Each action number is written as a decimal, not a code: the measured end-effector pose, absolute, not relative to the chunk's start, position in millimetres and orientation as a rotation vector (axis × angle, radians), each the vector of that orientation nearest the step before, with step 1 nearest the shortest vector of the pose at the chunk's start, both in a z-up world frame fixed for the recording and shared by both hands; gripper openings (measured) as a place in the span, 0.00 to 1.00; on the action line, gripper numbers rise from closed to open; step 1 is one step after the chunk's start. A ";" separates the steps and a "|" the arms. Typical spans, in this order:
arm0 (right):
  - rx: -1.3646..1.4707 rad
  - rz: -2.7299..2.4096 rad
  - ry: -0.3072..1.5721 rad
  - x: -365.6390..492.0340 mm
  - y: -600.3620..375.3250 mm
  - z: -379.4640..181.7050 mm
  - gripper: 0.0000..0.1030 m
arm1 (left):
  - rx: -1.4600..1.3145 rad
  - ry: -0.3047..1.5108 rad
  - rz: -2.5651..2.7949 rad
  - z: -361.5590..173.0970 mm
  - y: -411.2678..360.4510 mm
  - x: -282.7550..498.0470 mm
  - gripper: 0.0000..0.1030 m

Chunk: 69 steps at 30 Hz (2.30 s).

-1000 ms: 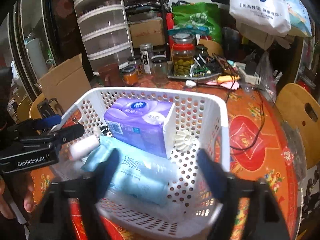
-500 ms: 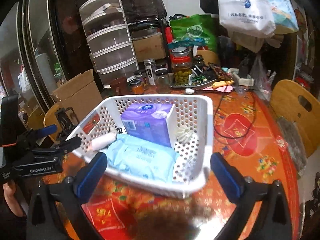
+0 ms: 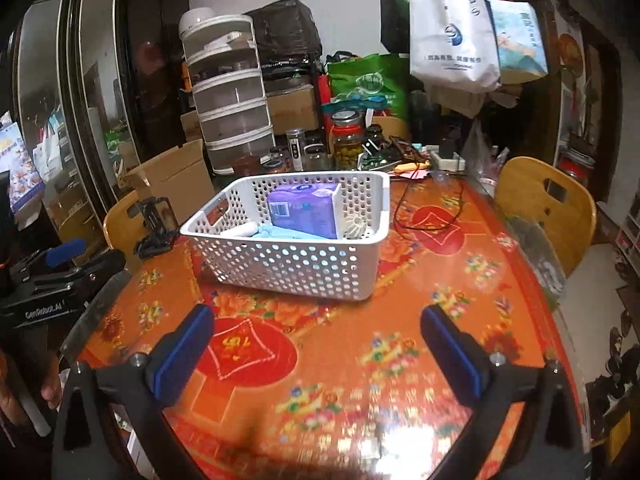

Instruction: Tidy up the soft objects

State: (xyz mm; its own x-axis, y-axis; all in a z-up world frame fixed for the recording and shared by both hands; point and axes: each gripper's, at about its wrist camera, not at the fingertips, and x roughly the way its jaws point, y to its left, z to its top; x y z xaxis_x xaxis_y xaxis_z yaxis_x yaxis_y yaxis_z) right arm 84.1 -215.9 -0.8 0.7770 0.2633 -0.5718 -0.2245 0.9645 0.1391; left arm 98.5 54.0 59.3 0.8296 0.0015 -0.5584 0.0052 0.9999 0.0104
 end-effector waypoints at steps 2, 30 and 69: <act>0.072 0.254 0.617 69.8 -219.1 6.7 0.99 | 0.013 0.600 -0.011 62.7 49.2 87.5 1.00; 0.088 0.267 0.648 55.7 -210.8 4.2 0.99 | -0.011 0.634 -0.036 57.8 34.5 81.9 1.00; 0.086 0.270 0.645 52.9 -209.2 6.1 0.99 | -0.008 0.639 -0.053 51.8 29.6 83.9 1.00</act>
